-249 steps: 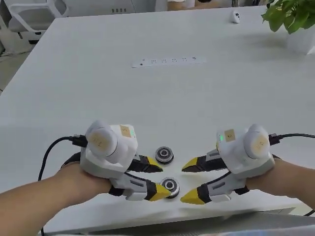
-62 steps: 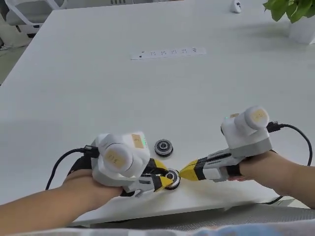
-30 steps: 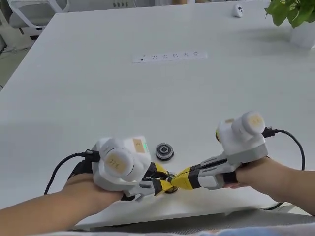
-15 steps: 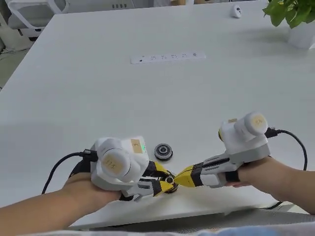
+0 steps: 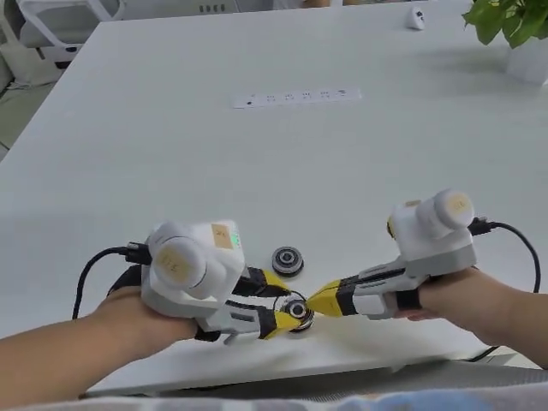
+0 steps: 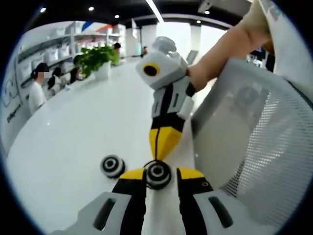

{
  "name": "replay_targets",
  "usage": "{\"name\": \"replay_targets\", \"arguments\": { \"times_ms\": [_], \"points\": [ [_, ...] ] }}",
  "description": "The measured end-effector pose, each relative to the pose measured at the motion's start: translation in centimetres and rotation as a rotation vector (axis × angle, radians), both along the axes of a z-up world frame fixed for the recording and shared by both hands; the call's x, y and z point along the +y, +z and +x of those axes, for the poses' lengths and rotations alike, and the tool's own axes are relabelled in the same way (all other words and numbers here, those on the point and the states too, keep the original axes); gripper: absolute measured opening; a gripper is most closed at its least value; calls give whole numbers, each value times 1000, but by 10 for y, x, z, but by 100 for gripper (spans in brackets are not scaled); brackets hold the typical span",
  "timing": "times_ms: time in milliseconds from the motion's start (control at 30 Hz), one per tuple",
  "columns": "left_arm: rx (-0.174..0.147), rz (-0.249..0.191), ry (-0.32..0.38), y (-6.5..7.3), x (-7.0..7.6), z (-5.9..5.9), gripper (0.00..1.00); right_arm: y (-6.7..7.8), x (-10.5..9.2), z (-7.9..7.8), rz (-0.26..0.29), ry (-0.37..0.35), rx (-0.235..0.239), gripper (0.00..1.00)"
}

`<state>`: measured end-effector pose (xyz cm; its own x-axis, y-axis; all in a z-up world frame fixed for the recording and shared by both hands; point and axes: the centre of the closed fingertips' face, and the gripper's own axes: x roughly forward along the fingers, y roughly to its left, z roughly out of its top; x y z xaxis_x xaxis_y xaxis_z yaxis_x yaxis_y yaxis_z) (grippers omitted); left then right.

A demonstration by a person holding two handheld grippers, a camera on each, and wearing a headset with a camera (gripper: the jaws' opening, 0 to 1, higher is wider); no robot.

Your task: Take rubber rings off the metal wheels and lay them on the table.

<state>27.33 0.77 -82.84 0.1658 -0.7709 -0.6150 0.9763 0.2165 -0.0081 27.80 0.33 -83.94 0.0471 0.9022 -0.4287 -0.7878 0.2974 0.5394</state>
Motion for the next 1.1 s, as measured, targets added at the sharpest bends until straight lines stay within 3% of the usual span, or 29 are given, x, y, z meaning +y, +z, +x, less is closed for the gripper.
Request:
{"name": "replay_targets", "arguments": {
  "times_ms": [167,500,867,1100],
  "points": [
    [12,-18,6,8,6,-3,32,4,2,-3,6,-1,1,0],
    [2,-65,31,29,22,-2,41,12,2,-2,22,-1,0,0],
    [6,-83,53,36,40,-10,54,18,3,2,34,12,-4,0],
    [7,-102,91,44,52,-9,58,25,10,7,47,17,-11,0]
  ]
}}
